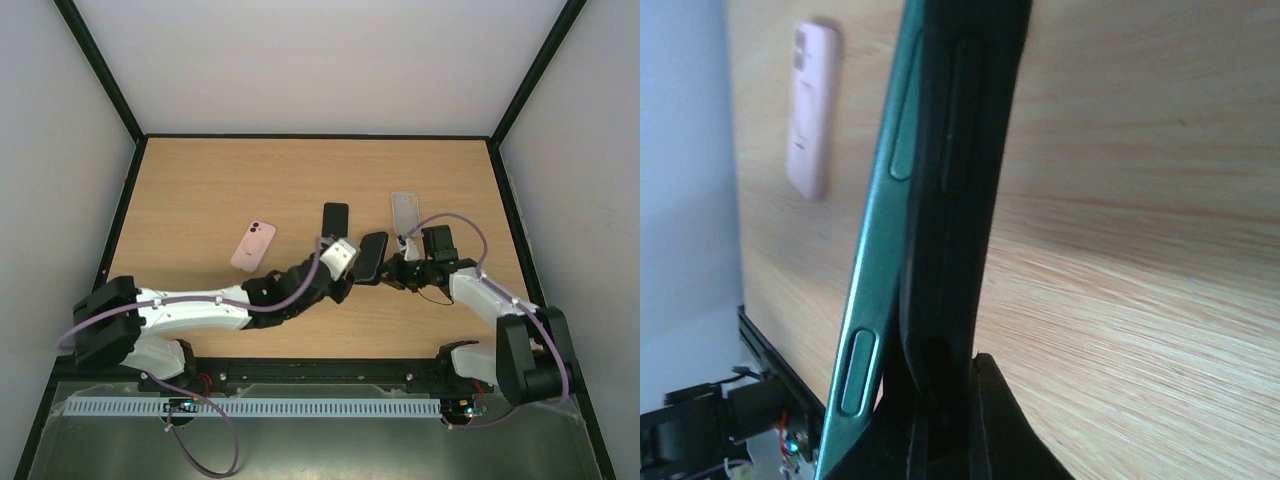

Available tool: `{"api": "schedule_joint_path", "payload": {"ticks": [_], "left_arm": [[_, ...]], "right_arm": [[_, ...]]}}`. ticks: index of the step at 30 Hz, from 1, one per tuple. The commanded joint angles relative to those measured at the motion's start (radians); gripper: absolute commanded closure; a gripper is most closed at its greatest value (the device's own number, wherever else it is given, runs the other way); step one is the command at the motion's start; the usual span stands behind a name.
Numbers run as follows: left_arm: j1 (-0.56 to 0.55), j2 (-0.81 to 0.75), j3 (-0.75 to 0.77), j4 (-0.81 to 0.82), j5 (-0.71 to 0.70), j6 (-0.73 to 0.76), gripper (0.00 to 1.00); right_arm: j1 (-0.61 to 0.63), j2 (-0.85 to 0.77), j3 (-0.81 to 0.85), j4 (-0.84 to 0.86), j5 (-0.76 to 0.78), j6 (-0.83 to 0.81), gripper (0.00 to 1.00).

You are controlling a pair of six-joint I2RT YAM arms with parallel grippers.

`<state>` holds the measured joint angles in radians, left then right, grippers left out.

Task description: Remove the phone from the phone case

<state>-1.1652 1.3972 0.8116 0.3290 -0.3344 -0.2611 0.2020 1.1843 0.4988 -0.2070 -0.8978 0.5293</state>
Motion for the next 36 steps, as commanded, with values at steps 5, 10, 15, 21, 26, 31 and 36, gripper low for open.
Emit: {"api": "schedule_joint_path", "payload": {"ticks": [5, 10, 15, 21, 26, 31, 36], "left_arm": [[-0.096, 0.177, 0.031, -0.080, -0.263, 0.363, 0.55], [-0.100, 0.264, 0.027, -0.013, -0.248, 0.386, 0.54], [-0.110, 0.368, 0.063, 0.027, -0.252, 0.437, 0.53], [-0.143, 0.481, 0.114, 0.049, -0.242, 0.503, 0.50], [-0.151, 0.564, 0.172, 0.041, -0.339, 0.515, 0.50], [-0.150, 0.583, 0.175, 0.067, -0.385, 0.513, 0.51], [-0.152, 0.542, 0.138, 0.135, -0.409, 0.521, 0.47]], "right_arm": [[-0.004, 0.153, 0.079, -0.012, -0.052, -0.095, 0.98], [-0.003, 0.231, 0.094, -0.035, -0.065, -0.172, 0.98], [-0.005, 0.304, 0.095, -0.044, -0.073, -0.260, 0.98], [-0.007, 0.396, 0.121, -0.069, -0.141, -0.299, 0.98], [-0.010, 0.415, 0.134, -0.091, -0.151, -0.322, 0.98], [-0.009, 0.403, 0.126, -0.086, -0.131, -0.322, 0.98], [-0.009, 0.402, 0.122, -0.089, -0.115, -0.325, 0.98]]}}
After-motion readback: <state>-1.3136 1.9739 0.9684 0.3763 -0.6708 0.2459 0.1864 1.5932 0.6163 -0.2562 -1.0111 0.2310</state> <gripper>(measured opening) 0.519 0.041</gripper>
